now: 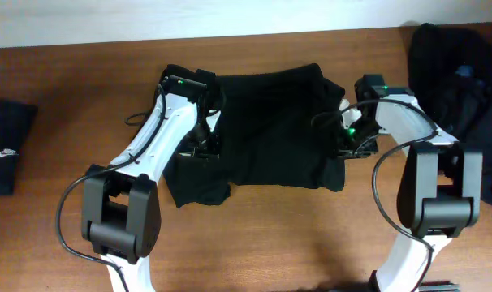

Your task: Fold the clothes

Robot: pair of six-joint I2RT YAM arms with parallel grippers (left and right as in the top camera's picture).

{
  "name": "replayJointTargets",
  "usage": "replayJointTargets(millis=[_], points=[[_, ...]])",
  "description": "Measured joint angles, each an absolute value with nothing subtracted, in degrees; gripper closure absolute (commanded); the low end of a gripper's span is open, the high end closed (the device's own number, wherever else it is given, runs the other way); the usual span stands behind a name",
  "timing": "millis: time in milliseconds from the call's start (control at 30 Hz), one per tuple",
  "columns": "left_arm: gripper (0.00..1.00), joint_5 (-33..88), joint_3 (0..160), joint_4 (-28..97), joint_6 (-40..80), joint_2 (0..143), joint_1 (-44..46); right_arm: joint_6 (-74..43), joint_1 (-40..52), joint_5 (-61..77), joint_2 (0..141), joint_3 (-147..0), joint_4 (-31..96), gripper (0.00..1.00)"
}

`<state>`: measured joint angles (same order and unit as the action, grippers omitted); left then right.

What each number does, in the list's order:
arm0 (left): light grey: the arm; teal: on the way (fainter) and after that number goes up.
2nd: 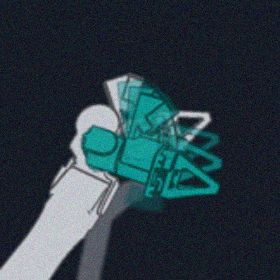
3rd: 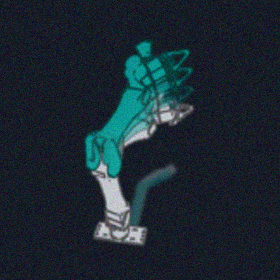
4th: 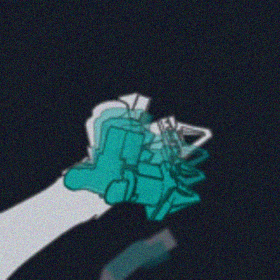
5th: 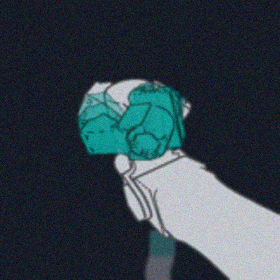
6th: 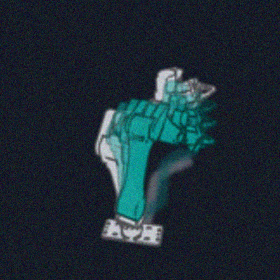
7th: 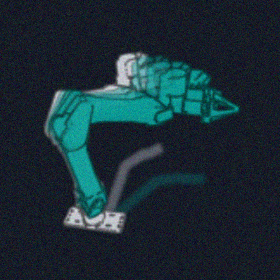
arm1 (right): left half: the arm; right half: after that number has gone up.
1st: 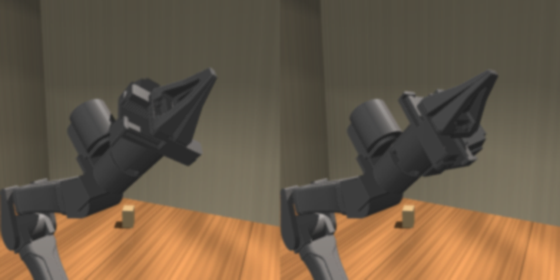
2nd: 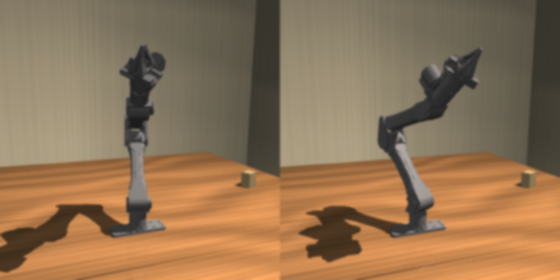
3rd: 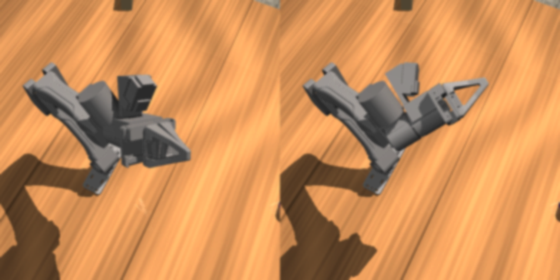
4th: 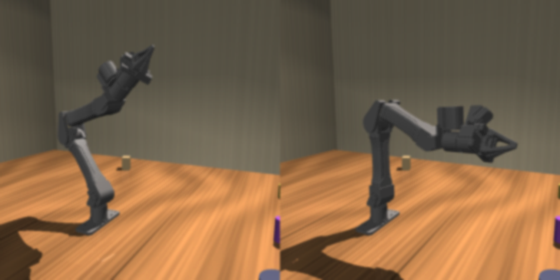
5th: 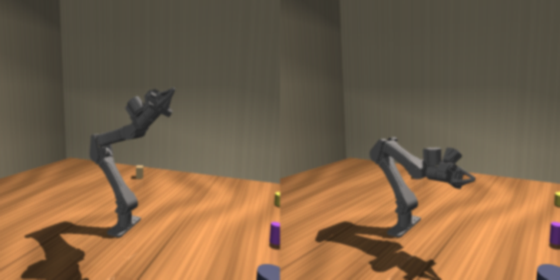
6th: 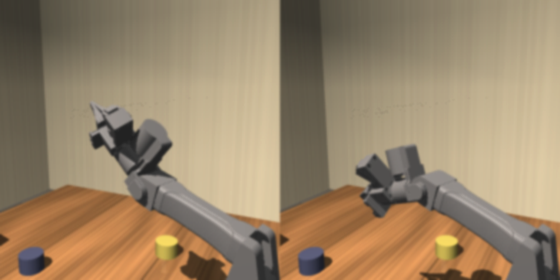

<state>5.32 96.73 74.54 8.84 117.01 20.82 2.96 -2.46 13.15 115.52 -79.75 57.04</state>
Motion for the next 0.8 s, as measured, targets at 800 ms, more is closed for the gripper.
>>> replayJointTargets(millis=[800], points=[[0.98,5.3,96.7,75.4,8.8,117.0,20.8,2.8,4.9,12.7,115.5,-78.3,53.1,0.54]])
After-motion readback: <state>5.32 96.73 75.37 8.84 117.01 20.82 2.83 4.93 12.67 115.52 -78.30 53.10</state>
